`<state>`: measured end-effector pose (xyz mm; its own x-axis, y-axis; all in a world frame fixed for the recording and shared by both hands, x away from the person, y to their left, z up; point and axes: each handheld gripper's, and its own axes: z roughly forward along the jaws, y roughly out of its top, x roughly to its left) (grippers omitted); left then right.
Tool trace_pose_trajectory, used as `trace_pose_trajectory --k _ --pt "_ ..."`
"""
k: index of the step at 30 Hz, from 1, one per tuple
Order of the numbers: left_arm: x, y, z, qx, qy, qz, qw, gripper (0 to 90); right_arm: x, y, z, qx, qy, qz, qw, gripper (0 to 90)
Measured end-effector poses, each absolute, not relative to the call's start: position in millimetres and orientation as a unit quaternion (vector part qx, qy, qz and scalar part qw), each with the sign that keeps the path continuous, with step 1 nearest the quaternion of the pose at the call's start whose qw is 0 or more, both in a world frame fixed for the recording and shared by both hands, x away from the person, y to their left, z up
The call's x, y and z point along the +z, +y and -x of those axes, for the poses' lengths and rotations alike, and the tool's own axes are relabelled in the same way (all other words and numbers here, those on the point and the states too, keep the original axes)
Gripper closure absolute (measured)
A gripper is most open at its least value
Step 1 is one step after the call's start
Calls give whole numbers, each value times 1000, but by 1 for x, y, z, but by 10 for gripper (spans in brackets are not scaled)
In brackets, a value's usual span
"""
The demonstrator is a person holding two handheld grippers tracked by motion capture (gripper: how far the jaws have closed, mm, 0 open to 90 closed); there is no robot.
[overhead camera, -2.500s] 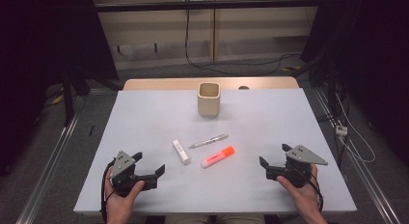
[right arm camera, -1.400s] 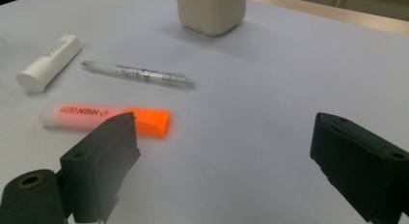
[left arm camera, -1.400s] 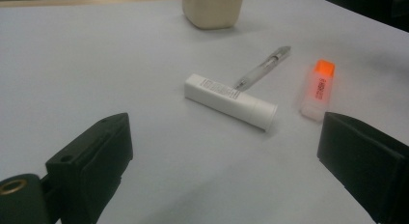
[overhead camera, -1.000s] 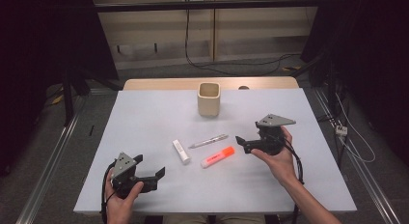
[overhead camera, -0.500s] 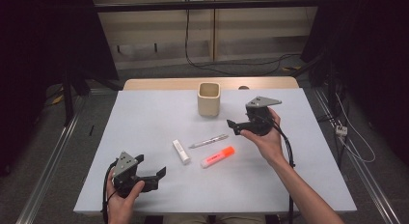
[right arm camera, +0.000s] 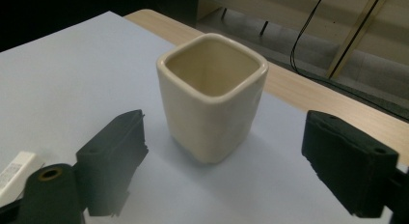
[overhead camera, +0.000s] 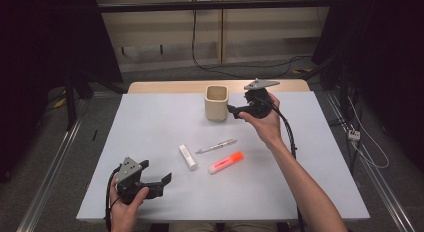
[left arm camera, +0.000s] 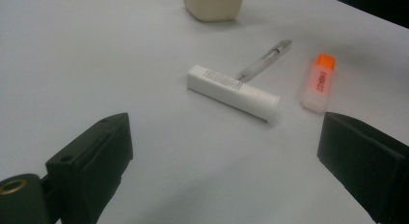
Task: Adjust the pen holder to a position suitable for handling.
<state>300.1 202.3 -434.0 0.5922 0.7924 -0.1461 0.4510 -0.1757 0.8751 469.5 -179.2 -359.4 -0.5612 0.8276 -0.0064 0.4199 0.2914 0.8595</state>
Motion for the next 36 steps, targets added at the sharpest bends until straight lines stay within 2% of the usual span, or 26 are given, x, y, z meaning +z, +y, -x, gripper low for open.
trace_pose_trajectory --k 12,19,36 --pt "-434 202 -300 172 414 -750 487 53 -352 -164 -521 424 775 -410 226 261" --pt "-435 203 -299 170 413 -750 487 53 -345 -164 -536 414 778 -411 232 308" --pt "-436 202 -300 163 413 -754 485 53 -369 -146 -575 377 791 -438 202 436"
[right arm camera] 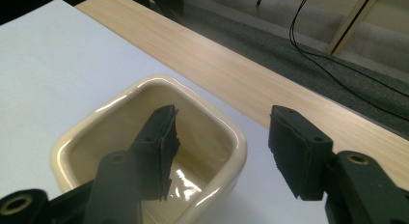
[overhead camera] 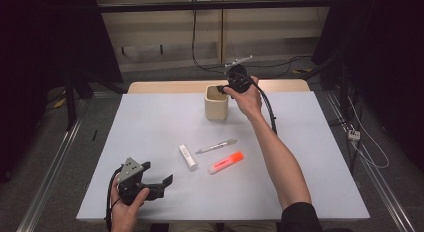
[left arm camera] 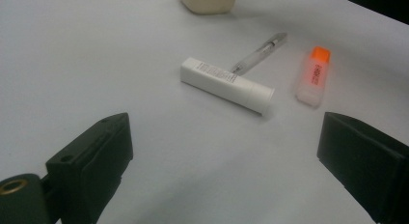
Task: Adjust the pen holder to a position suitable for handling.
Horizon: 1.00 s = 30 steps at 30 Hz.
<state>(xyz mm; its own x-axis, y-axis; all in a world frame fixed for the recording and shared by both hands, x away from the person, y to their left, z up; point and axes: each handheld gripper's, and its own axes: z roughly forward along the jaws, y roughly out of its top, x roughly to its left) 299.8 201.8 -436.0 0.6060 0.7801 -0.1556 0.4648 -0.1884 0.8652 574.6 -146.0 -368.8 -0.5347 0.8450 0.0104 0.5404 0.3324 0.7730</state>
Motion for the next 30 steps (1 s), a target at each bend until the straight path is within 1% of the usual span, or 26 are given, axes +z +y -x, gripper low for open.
trace_pose_trajectory --k 7,10,16,20,23,30 --pt "-436 201 -299 162 413 -754 484 53 -382 -142 -581 362 791 -452 198 494" --pt "-436 201 -299 161 411 -756 483 53 -386 -143 -584 361 790 -457 193 558" --pt "-436 202 -299 162 409 -758 482 53 -389 -143 -586 359 795 -453 184 658" --pt "-436 202 -299 160 409 -758 482 53 -391 -140 -586 357 798 -450 184 667" --pt "-437 202 -299 160 412 -755 485 53 -390 -142 -586 353 803 -443 185 691" --pt "-437 203 -300 158 410 -758 482 53 -388 -144 -585 356 802 -445 180 702"
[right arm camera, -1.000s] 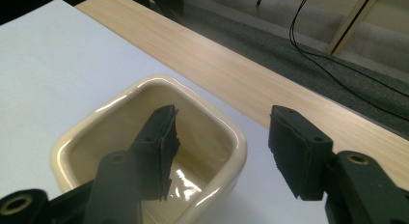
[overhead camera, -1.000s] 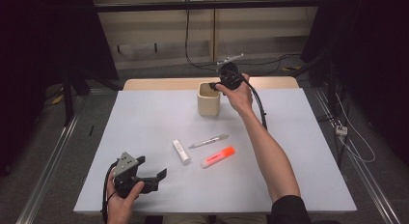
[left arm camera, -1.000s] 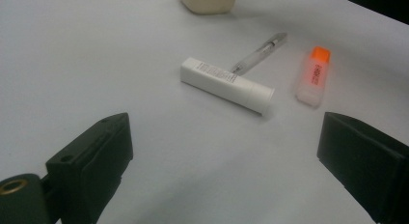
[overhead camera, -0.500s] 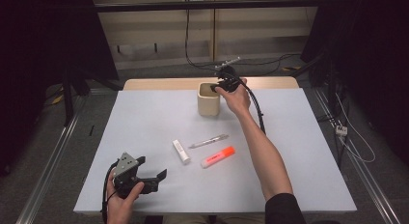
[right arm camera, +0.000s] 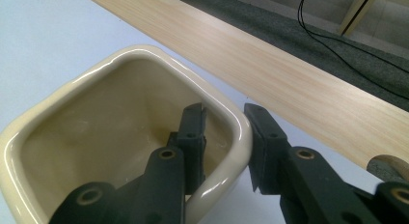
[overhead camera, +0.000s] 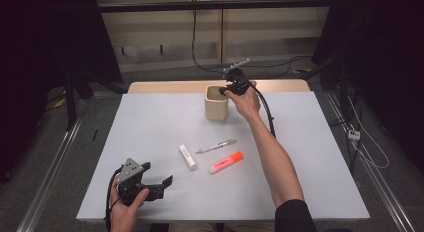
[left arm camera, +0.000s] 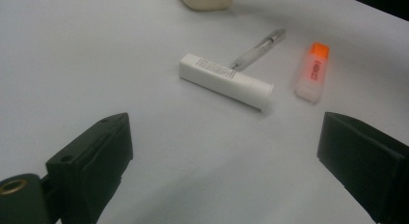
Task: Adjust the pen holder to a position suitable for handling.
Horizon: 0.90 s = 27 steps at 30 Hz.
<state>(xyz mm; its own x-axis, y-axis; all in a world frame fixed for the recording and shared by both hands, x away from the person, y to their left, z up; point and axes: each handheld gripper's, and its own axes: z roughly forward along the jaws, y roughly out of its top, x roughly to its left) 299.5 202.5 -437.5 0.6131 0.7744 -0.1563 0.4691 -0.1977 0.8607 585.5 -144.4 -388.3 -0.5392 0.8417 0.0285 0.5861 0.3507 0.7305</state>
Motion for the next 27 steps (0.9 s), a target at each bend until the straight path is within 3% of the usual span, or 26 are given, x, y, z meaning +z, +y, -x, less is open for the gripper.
trace_pose_trajectory --k 27 --pt "-437 202 -300 158 414 -756 482 53 -384 -132 -571 349 814 -434 165 702"
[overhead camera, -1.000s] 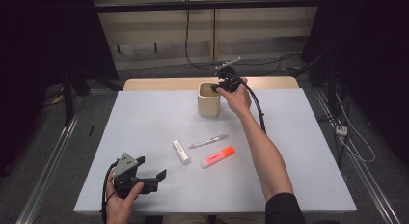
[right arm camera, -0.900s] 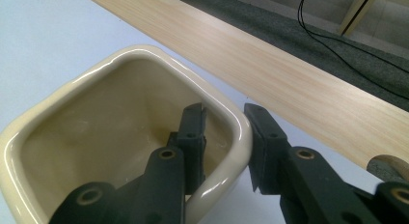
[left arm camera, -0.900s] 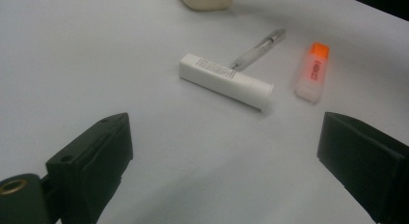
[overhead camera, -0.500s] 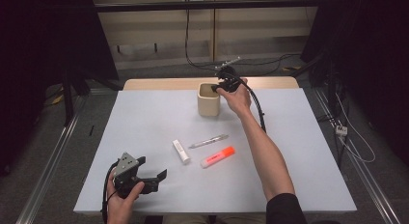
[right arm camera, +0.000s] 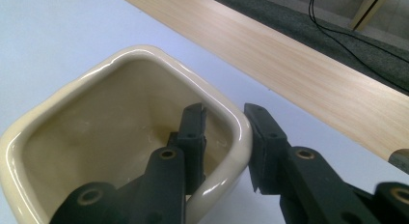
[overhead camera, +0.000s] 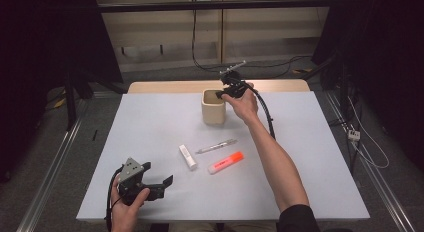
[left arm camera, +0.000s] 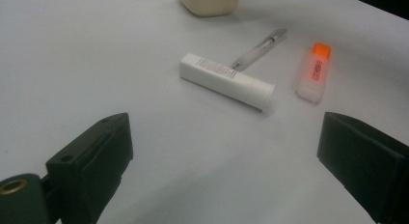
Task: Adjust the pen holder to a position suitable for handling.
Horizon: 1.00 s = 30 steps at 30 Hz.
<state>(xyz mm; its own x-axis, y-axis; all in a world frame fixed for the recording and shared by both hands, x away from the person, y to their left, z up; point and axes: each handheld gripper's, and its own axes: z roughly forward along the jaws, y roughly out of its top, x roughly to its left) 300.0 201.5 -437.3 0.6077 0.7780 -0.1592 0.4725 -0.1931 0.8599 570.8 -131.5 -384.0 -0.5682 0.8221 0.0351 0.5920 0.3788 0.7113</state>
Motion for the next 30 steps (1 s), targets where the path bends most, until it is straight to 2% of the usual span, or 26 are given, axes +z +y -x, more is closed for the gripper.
trace_pose_trajectory --k 30 --pt "-436 200 -301 158 411 -758 481 53 -387 -134 -524 368 819 -411 155 704"
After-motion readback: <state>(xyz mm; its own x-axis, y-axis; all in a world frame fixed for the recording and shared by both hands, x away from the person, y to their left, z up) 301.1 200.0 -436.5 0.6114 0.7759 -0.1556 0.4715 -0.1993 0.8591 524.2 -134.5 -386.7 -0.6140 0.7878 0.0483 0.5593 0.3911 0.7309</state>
